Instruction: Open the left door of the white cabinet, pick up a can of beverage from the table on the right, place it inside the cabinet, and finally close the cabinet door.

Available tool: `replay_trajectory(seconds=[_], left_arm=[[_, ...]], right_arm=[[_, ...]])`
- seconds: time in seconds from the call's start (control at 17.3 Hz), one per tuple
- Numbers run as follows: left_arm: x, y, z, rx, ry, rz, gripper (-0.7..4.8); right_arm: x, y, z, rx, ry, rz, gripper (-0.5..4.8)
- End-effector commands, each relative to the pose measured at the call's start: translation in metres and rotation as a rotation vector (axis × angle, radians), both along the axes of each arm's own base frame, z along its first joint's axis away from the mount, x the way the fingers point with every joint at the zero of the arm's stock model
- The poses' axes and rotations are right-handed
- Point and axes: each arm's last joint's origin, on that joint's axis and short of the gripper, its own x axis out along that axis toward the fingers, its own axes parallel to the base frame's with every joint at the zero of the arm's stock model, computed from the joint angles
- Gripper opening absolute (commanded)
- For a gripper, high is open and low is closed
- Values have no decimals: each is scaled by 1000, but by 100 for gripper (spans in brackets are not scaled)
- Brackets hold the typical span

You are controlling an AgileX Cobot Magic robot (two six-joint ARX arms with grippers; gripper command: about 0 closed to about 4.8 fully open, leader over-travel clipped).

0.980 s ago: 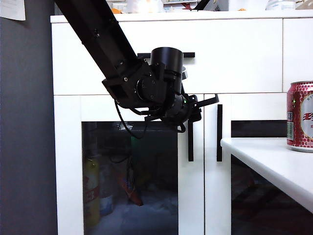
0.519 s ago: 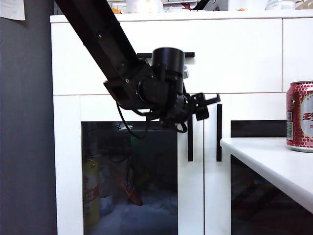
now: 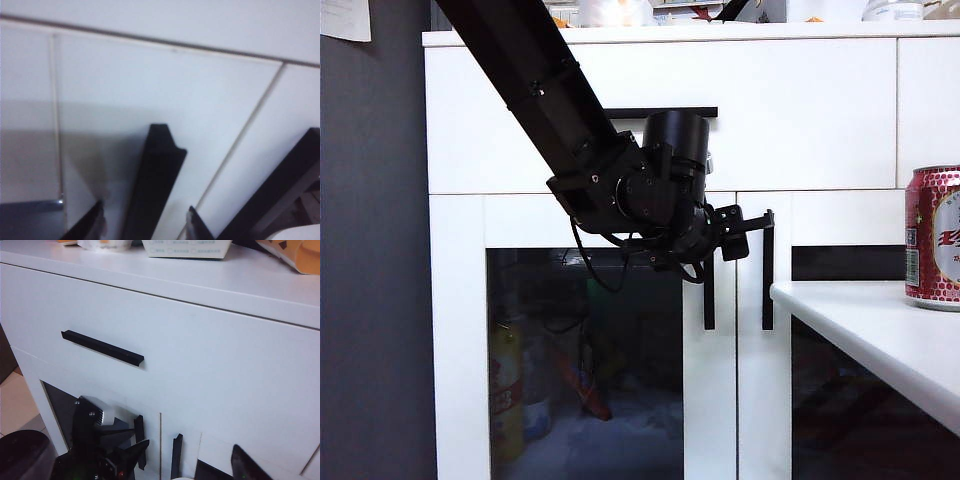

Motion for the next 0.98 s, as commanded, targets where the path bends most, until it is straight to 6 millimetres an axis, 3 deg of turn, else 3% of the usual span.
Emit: replay_trajectory(seconds=[0.06, 0.17, 0.23, 0.29, 0.98], left_arm=[[1, 0, 7, -16, -25, 9, 214], [0, -1, 8, -20, -26, -10, 152], [0, -2, 8, -23, -25, -37, 46], [0, -3, 9, -34, -32, -76, -3], [-5, -8, 11, -47, -43, -111, -5]], right_arm=[[-1, 0, 3, -3, -13, -1, 461], [-1, 0, 3, -2, -13, -1, 461], [-1, 0, 3, -2, -13, -1, 461], [-1, 0, 3, -2, -13, -1, 461], [-4, 0, 9, 0, -65, -2, 461]])
